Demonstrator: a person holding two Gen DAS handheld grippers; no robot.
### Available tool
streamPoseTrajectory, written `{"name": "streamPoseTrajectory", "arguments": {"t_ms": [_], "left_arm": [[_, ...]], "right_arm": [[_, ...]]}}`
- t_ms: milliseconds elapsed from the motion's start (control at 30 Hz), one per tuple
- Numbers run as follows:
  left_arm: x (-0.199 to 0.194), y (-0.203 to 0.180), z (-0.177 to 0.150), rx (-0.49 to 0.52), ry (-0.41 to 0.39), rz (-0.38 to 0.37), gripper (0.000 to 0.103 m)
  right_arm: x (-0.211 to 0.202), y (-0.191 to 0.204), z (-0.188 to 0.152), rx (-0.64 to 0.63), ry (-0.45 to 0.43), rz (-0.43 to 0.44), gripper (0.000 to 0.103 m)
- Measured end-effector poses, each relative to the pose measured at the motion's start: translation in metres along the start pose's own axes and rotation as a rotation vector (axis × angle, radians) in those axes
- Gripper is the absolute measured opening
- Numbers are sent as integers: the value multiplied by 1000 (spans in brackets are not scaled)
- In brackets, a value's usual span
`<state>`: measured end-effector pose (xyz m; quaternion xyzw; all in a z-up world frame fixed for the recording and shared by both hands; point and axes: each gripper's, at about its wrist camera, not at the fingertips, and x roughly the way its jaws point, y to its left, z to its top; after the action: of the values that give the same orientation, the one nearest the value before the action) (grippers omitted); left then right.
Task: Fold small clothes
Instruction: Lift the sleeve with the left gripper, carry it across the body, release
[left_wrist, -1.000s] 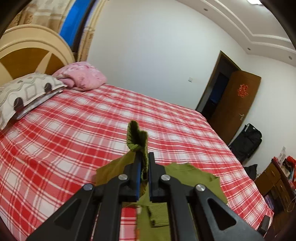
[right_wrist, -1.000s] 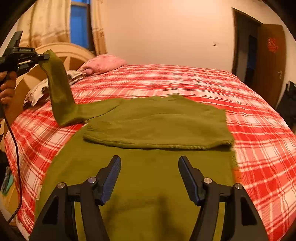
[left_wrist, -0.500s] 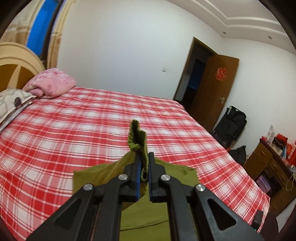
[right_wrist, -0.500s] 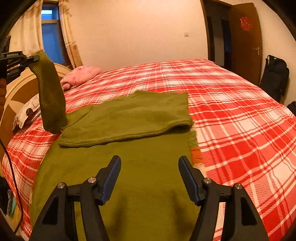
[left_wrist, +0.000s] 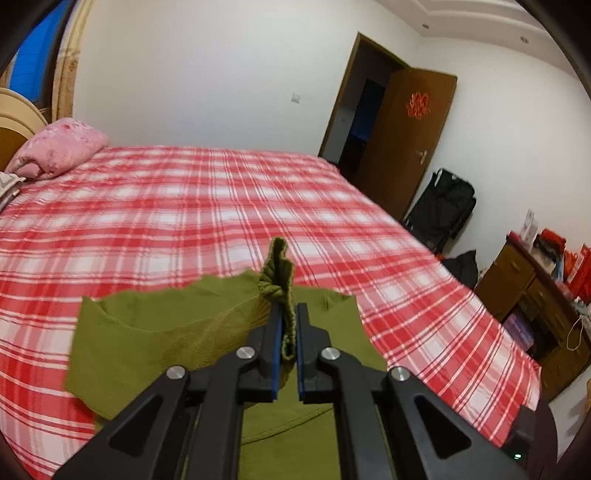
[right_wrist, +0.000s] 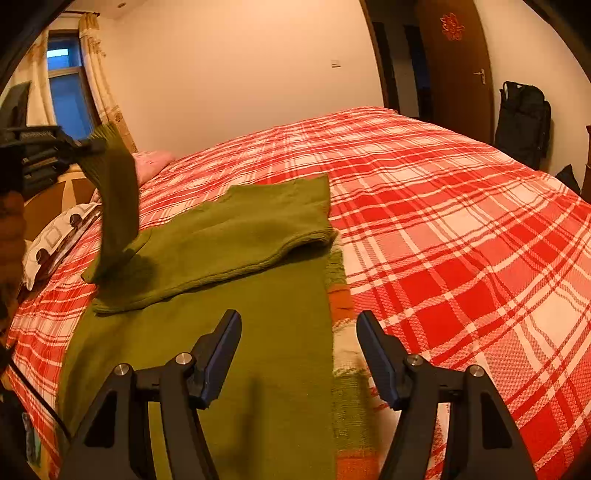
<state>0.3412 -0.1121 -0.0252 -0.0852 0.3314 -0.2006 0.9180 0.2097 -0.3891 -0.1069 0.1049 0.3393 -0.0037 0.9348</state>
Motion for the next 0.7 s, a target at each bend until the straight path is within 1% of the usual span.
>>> {"name": "streamPoseTrajectory", "arguments": {"t_ms": [133,233,300,333,367,400,467,500,533,567,600,633,700], "left_arm": [[32,-15,-17,0,60,-5,6],[52,-24,-28,16,87,8,7],[63,-28,-34,30,97,30,9],[68,-30,-38,29,110,27,9],[70,-31,-41,32,121,23,10],[70,-32,-44,40,126,23,14],[63,-35,-48,76,119,6,19],[55,-35,-50,101,113,6,25],[50,-33,-51,121,106,10,37],[42,-30,-53,141,93,11,45],[28,-23,-56,161,73,17,59],[21,-17,-58,175,59,32,67],[8,3,-64,212,47,88,68]], "right_arm": [[2,-6,-2,24,-10,-14,66],[4,-12,-3,44,-6,-25,66],[8,-14,-4,46,1,-28,66],[9,-15,-4,44,3,-29,66],[12,-15,-5,39,9,-29,66],[13,-16,-6,38,15,-25,66],[17,-20,-6,55,30,-15,66],[16,-22,-5,63,27,-14,66],[16,-24,-4,63,22,-14,66],[15,-24,-3,60,18,-15,66],[14,-24,-2,57,15,-12,66],[14,-25,-1,58,15,-6,66],[15,-24,-1,63,33,8,66]]}}
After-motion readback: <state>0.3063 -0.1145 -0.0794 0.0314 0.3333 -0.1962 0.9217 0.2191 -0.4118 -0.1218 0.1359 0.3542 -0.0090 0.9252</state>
